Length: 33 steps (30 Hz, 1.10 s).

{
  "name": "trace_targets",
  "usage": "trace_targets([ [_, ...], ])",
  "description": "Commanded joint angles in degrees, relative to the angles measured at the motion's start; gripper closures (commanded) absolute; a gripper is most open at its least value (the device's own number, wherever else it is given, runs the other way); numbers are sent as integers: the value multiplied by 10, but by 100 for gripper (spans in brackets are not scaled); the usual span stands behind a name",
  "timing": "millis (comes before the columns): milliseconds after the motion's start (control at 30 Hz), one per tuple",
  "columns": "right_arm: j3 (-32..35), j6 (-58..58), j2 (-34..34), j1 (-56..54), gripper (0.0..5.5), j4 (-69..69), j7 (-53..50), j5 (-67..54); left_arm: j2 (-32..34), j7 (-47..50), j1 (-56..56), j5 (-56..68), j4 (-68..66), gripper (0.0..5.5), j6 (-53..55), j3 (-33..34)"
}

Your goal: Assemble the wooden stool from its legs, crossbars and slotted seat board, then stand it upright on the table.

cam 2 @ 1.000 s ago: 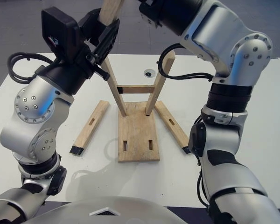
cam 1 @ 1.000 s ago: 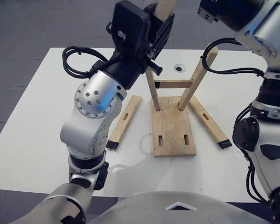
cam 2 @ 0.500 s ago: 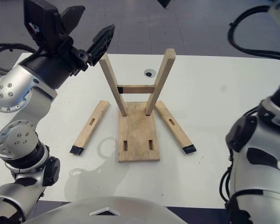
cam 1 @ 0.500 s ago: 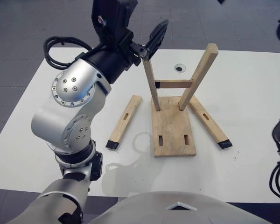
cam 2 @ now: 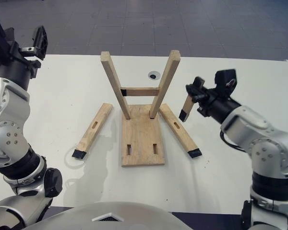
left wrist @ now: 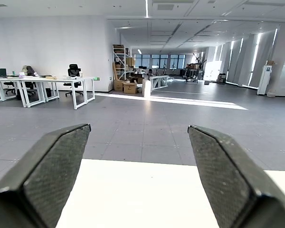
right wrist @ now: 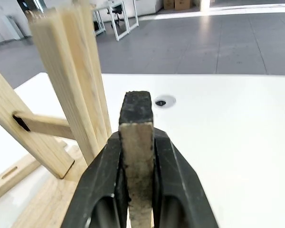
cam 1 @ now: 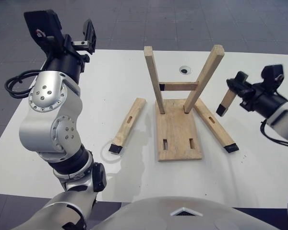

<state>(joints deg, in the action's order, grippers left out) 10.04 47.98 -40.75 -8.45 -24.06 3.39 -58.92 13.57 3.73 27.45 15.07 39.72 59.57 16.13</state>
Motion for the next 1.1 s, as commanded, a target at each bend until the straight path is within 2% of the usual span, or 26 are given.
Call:
trace_targets([
  [33,-39,-56,26,16,509,27,49,89,-2,2,-1,-8,-9,170,-8,-8],
  [333,-59,-111,66,18,509,85,133,197,-6,0,1,-4,-5,170,-3,-17],
  [600,-78,-149,103,49,509,108,159,270,-7,0,8,-4,-6,170,1,-21],
  [833,-79,-357,210,75,509,272,88,410,-27,5,-36,-11,-9,170,-15,-39],
  [1100,-82,-444,238,120,509,395,91,462,-49,8,-53,-15,-4,170,-16,-58],
])
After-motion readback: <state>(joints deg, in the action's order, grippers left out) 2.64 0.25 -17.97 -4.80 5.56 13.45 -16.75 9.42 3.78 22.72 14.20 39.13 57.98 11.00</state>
